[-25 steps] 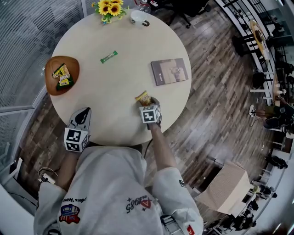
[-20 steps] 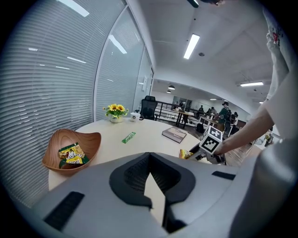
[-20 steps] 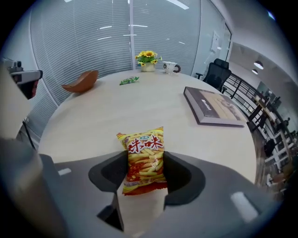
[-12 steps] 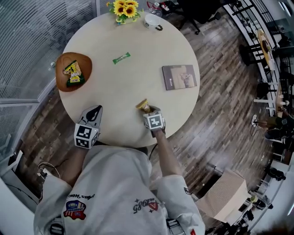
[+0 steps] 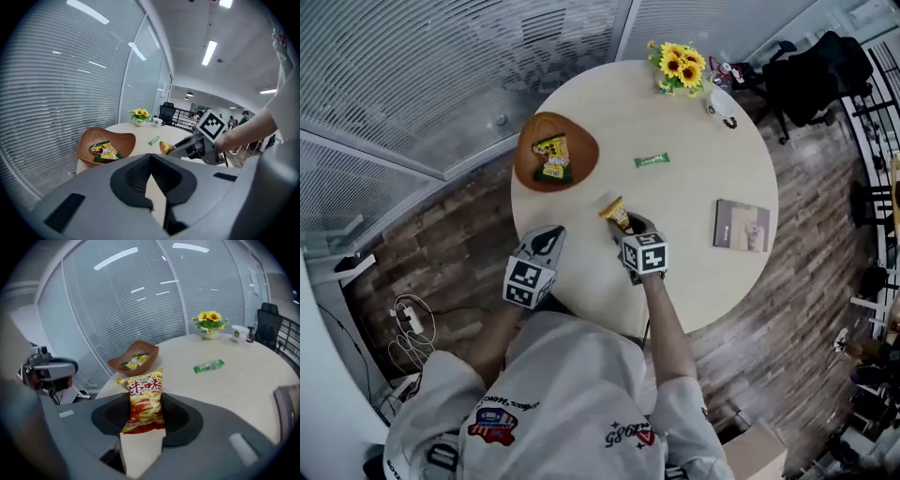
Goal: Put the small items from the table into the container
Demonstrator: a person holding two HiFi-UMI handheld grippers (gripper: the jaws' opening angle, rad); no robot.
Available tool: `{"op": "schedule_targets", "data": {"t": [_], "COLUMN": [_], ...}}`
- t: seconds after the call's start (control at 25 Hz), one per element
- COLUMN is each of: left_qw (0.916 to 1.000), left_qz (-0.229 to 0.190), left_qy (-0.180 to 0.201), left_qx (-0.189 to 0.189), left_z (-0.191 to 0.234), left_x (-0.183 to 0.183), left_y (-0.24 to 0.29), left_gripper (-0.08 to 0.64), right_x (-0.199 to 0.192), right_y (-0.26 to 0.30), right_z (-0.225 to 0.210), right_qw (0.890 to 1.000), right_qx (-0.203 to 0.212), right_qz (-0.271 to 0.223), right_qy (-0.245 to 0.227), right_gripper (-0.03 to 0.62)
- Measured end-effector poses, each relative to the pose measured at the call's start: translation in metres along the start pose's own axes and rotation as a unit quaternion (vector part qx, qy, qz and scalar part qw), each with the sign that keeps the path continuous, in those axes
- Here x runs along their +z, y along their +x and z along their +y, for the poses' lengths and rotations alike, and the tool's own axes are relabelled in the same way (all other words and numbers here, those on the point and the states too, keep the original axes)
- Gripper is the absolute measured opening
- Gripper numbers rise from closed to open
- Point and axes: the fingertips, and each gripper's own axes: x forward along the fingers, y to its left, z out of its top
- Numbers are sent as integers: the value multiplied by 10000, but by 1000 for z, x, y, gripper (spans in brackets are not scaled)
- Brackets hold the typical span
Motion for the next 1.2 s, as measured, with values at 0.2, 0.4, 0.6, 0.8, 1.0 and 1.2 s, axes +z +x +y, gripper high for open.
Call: {"op": "schedule_targets", "data": {"t": [0.2,0.4,0.6,0.8,1.0,1.2], "left_qw": [9995,9973,9953,9954,9976,9993], "left_qz": [-60,-10,66,50,-51,-162], "left_qy": [-169,-344,-503,-504,-325,-211], "left_qx": [269,650,826,812,610,276], "left_z": [29,53,68,74,59,37], "left_x": [-4,-15,-26,-22,-4,12], "left_y": [-20,-39,-52,-44,-21,7], "left_gripper": [6,6,6,6,6,6], "right_x": [88,128,136,137,137,118], "right_y": [50,106,132,120,68,-1], "right_z": [46,78,80,74,49,20], "right_qw": [9971,9945,9963,9956,9915,9844], "right_qx": [490,725,643,607,243,-280], "right_qz": [-387,-308,-392,-558,-1158,-1648], "right_qy": [-440,-687,-413,-440,-545,-546], "right_gripper": [184,184,209,221,87,3]}}
